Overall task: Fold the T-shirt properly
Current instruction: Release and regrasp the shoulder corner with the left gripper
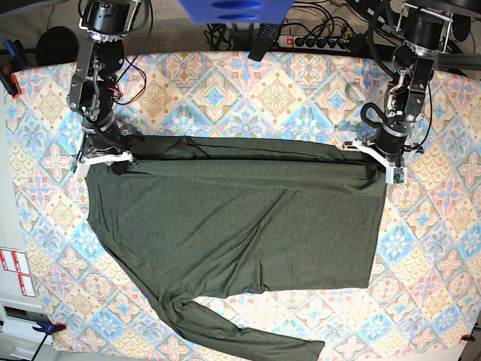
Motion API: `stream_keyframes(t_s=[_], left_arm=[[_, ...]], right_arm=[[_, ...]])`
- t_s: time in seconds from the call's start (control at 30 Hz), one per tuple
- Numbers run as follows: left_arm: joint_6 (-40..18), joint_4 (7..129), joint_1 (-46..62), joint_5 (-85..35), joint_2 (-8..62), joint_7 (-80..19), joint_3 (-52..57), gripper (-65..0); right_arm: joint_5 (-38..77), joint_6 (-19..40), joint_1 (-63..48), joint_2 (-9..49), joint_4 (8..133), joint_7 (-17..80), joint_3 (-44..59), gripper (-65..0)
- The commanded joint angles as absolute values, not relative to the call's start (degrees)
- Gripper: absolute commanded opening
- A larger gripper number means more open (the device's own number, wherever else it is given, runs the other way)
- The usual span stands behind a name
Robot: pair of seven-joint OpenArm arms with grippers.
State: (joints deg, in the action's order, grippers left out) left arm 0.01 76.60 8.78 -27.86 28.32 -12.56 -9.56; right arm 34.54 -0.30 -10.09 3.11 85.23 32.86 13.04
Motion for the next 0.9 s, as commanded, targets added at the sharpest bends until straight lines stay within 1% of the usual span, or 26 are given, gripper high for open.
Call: stream_keyframes(t_s=[0.0,0.07,0.2,0.3,0.37,0.47,0.57,0.7,0.87], left_arm=[[0.4,77.5,8.2,-27.6,29.2,-12.4,-9.0,-62.5],[0.4,77.7,8.1,-27.7,29.3,-13.9,-9.0,-57.6],[0.3,77.8,8.4,-27.7,29.3,-14.1,-9.0,-46.8],[0.4,78.2,9.7,-27.7,29.4,-14.1,-8.7,-39.7],[0.4,80.0,10.9,-27.8,29.5,-14.1,-8.6,-34.8],[0.4,82.6,13.8,-28.1,30.5,-14.1,-7.1,-29.0],[0.4,85.2,16.5,-28.3,30.5,-14.1,-4.6,-26.4],[0.4,87.7,19.8,-28.3,30.5,-14.1,-3.4,-26.1],[0.4,86.3,20.3,-28.4,30.4,-14.1,-3.8,-26.0]], right_arm=[[34.6,-0.1,-10.0,3.6,86.2,32.0,13.1,-63.1],[34.6,-0.1,-10.1,3.6,86.2,32.0,13.1,-60.0],[34.6,-0.1,-10.8,3.6,86.3,32.0,13.5,-52.6],[34.6,-0.1,-10.9,3.6,86.3,32.0,13.6,-48.4],[34.6,-0.1,-11.7,3.6,86.5,32.0,13.7,-46.9],[34.7,-0.1,-12.3,3.6,87.0,32.0,13.7,-46.8],[34.7,-0.1,-13.3,3.6,87.0,32.0,13.7,-46.8],[34.7,-0.1,-14.8,3.6,87.0,31.7,13.7,-46.8],[34.7,-0.1,-15.5,3.6,87.0,31.6,13.7,-46.8]])
